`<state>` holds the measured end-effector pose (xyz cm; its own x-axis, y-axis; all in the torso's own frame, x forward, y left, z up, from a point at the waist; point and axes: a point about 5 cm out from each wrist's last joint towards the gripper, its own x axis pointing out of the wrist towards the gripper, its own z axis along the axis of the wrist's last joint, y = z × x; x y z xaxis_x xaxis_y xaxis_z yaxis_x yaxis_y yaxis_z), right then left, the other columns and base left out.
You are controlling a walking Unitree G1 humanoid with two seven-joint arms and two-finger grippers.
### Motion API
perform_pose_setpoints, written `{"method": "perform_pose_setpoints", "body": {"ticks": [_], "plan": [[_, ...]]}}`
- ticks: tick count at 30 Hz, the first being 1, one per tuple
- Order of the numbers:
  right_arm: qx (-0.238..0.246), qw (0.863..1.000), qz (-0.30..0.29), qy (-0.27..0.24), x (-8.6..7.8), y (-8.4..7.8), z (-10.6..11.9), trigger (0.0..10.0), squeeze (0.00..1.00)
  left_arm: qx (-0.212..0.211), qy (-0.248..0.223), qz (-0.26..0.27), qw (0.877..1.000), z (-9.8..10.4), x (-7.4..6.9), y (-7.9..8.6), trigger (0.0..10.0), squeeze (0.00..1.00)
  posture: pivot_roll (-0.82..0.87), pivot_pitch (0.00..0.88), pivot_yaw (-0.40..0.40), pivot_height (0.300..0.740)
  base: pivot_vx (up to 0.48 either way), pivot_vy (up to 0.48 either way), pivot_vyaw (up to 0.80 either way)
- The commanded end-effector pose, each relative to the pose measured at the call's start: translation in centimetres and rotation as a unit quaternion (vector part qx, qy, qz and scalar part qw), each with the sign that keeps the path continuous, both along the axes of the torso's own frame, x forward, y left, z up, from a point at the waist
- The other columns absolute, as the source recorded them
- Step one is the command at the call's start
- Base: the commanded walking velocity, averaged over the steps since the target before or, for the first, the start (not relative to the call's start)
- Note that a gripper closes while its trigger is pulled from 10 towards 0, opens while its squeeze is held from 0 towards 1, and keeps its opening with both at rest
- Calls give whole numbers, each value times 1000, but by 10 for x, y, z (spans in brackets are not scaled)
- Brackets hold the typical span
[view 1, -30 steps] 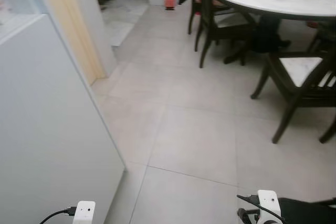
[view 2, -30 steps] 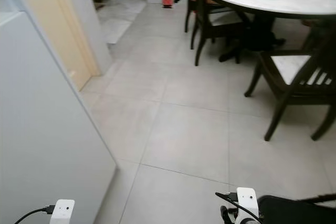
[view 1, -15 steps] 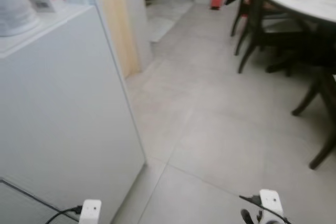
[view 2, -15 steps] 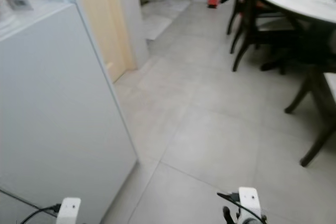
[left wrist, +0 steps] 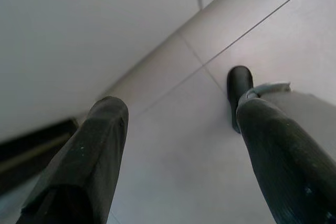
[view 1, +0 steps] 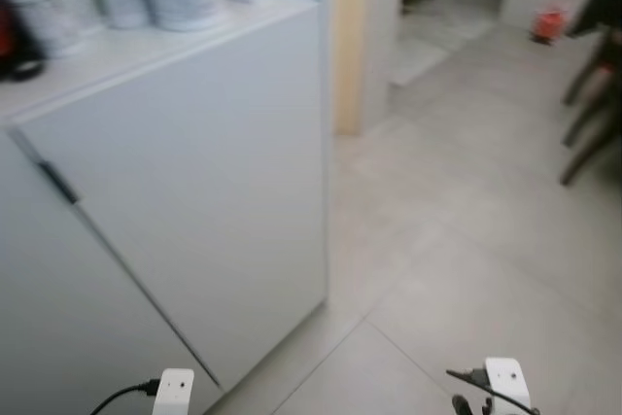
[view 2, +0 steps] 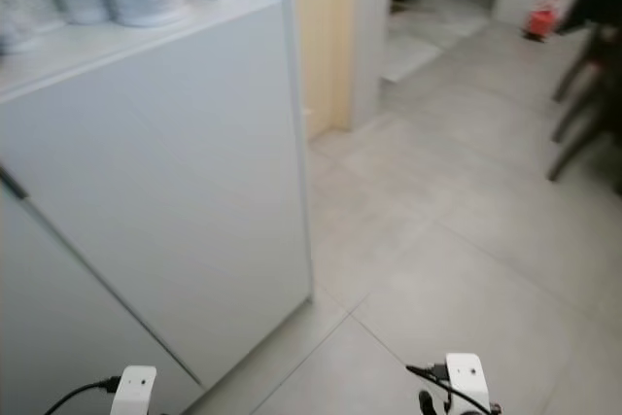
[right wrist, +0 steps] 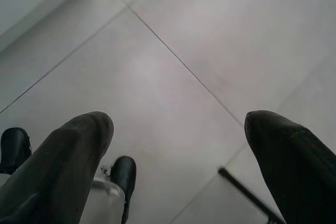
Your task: Restocking fridge
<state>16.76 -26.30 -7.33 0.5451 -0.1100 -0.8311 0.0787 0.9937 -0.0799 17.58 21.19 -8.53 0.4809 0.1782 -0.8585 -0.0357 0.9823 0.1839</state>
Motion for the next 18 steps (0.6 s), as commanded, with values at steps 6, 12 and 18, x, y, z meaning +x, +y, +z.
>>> {"method": "perform_pose_setpoints", "body": {"ticks": [6,12,18], "plan": [[10,1000,2,4,-1,9,-3,10000,0,11,14,-9,1000,-1,-8,11,10000,0,-151,0,43,740,0,0,800],[11,1000,3,7,-2,9,-4,10000,0,11,12,-11,1000,-1,-7,11,10000,0,-149,0,40,740,0,0,800],[10,1000,3,8,-3,9,-4,10000,0,10,12,-12,1000,-2,-8,10,10000,0,-148,0,37,740,0,0,800]]}}
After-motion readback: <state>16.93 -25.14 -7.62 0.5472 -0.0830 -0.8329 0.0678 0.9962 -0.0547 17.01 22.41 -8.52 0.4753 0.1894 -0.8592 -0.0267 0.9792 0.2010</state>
